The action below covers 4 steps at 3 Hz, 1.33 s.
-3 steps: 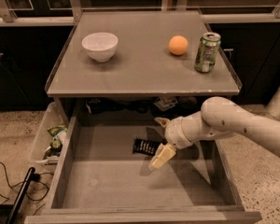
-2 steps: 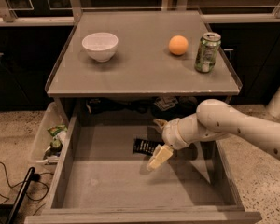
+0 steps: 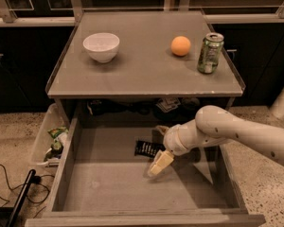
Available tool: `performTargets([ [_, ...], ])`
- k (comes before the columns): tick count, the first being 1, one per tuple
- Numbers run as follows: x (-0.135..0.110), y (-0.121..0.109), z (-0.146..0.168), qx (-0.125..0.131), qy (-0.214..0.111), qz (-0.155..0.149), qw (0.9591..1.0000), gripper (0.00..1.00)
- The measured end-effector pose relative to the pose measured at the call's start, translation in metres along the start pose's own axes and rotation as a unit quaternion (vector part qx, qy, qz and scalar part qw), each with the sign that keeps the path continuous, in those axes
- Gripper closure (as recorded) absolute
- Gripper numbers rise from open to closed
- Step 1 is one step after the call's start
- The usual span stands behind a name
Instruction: Pick rxbar chocolate from top drawer and place on counter
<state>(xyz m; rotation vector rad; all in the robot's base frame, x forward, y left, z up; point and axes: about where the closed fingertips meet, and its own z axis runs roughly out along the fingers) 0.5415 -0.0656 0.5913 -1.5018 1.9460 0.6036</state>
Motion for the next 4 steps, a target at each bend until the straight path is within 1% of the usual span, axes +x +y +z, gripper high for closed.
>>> performTargets([
  [1,0.0000,0.0000,0.0000,0.000,0.000,0.000,1.0000,0.19],
  [4,0.0000,0.0001,0.0001,0.000,0.000,0.000,1.0000,0.88],
])
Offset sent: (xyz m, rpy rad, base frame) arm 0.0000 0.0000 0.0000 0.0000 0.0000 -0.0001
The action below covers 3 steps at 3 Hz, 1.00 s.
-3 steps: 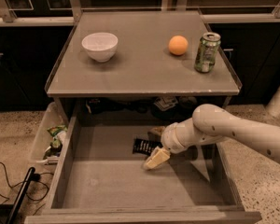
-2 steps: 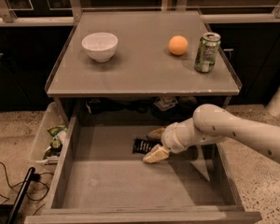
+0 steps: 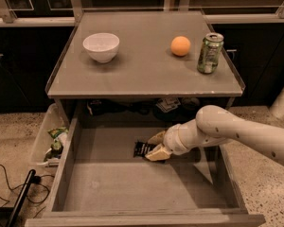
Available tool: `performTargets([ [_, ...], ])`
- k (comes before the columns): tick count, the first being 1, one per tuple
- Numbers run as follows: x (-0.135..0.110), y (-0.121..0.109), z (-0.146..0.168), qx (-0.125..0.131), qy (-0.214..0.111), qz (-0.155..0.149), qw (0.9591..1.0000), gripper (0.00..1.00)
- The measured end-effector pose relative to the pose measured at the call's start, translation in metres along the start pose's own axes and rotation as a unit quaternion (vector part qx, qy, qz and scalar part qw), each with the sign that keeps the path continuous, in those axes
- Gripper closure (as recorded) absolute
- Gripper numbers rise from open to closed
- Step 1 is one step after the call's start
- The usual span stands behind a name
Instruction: Pick rxbar chocolate from top drawer and place on counter
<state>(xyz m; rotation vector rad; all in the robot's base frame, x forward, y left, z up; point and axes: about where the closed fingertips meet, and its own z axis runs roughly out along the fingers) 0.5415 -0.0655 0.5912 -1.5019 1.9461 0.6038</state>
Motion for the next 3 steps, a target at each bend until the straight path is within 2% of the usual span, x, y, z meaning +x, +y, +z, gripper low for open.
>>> performTargets([
  [1,0.000,0.000,0.000,0.000,0.000,0.000,1.0000,1.00],
  [2,0.000,0.000,0.000,0.000,0.000,0.000,1.0000,1.00],
  [3,-0.010,0.009,-0.014,-0.018,-0.006,0.000,0.9998,1.00],
])
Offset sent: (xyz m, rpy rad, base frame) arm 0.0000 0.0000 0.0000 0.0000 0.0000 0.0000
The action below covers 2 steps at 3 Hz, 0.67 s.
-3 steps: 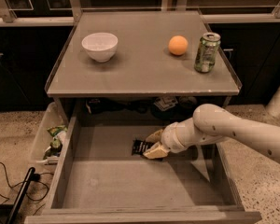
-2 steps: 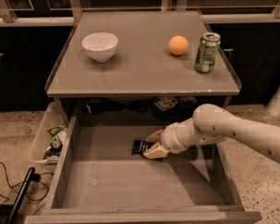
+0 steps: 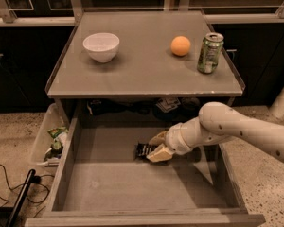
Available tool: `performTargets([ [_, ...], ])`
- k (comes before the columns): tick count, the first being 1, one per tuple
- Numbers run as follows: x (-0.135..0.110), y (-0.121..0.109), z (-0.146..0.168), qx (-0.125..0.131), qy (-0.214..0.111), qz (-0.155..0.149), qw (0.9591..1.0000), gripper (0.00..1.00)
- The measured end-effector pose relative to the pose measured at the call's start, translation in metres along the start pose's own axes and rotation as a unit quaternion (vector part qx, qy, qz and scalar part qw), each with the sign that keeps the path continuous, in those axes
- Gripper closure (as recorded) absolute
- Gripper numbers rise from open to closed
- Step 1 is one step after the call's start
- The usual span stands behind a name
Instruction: Pick rxbar chocolate from top drawer and place on counter
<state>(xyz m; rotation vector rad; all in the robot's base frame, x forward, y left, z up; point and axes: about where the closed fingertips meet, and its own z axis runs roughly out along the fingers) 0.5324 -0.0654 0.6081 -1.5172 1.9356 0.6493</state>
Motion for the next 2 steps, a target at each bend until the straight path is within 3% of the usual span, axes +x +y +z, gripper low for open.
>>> performTargets([
  [2,-0.040,0.020,-0.062,-0.024,-0.007,-0.013,0.9996,1.00],
])
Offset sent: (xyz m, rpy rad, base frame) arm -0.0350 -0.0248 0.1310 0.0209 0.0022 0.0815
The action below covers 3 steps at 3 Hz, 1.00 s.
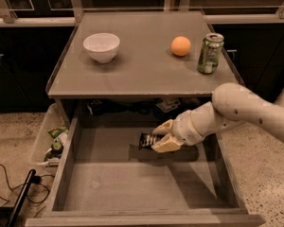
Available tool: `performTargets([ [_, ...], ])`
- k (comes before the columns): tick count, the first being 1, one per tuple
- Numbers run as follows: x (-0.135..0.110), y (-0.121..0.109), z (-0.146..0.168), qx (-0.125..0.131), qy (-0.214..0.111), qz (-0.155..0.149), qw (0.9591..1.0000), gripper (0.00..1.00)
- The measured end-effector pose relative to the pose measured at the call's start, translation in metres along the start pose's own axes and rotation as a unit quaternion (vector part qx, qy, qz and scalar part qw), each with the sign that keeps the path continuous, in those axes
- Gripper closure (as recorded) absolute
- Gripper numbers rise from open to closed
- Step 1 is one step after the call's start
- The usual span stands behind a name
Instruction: Pick rxbar chocolate from top drawer and place on counter
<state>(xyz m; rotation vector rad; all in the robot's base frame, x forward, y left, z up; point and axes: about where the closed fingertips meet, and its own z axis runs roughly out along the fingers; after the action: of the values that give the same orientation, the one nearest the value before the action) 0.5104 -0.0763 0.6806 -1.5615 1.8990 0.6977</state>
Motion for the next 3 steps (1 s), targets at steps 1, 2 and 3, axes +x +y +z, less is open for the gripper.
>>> performTargets([
  [1,-0.031,0.001,-0.054,0.009,0.010,-0.019,0.9997,1.00],
  [2,-0.070,-0.008,-0.119,0.043,0.020,-0.050,0.9976,1.00],
  [3,-0.070,-0.008,-0.118,0.042,0.020,-0.050,0.9977,1.00],
])
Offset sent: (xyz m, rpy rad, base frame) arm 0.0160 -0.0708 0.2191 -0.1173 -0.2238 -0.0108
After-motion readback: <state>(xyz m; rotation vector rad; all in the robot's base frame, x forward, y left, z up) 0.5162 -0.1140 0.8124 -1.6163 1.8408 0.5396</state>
